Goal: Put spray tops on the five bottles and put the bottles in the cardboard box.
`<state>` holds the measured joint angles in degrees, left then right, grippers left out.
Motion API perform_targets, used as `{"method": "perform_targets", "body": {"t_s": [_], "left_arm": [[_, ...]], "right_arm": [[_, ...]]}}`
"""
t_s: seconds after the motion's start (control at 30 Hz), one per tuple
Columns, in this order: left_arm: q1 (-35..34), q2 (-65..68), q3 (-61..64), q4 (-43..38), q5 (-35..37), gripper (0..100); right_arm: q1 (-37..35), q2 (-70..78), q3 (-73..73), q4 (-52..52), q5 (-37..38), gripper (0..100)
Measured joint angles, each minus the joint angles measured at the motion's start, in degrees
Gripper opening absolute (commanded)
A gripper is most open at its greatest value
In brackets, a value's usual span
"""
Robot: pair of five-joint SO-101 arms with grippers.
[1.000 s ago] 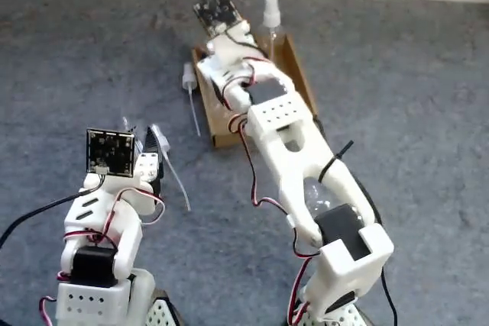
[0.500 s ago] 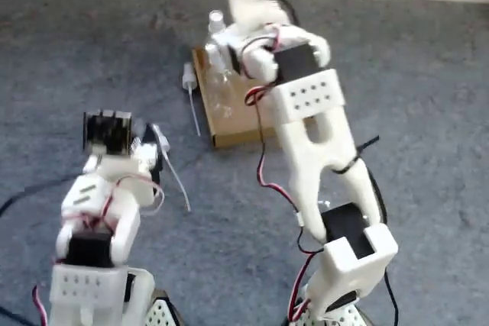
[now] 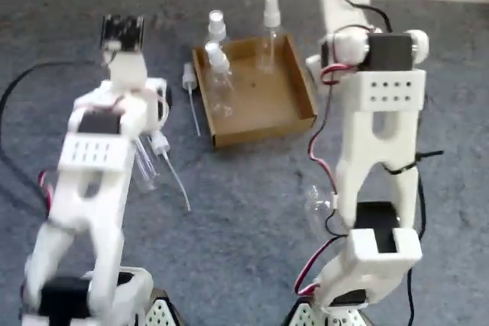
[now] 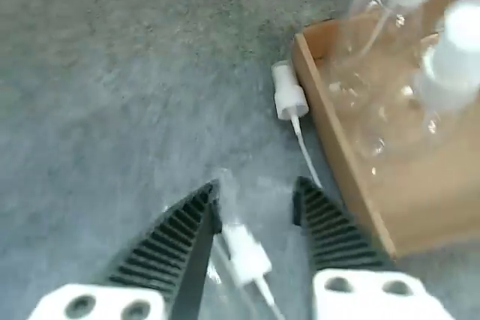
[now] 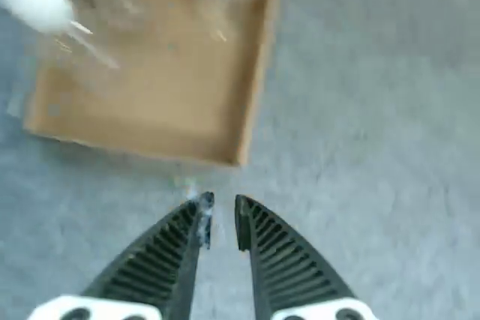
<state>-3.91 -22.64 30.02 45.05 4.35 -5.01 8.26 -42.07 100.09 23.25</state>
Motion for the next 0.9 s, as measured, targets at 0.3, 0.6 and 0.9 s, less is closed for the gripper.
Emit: {"method": "perform_targets", "body": {"t_s": [0.3,0.6,0.9], "left_arm": [[-1.05,30.77,-22.51,0.00,0.00,22],[-0.88,45.36,-33.32,0.00,-4.75,25],[-0.88,53.27,-40.26,0.00,-5.10,25]], "right_arm": [[7.47,-11.78,22.51,-5.63,3.96,0.5],[9.93,-30.51,59.43,-26.37,6.59,0.5],[10.11,-47.65,86.24,-35.78,7.91,0.5]]}}
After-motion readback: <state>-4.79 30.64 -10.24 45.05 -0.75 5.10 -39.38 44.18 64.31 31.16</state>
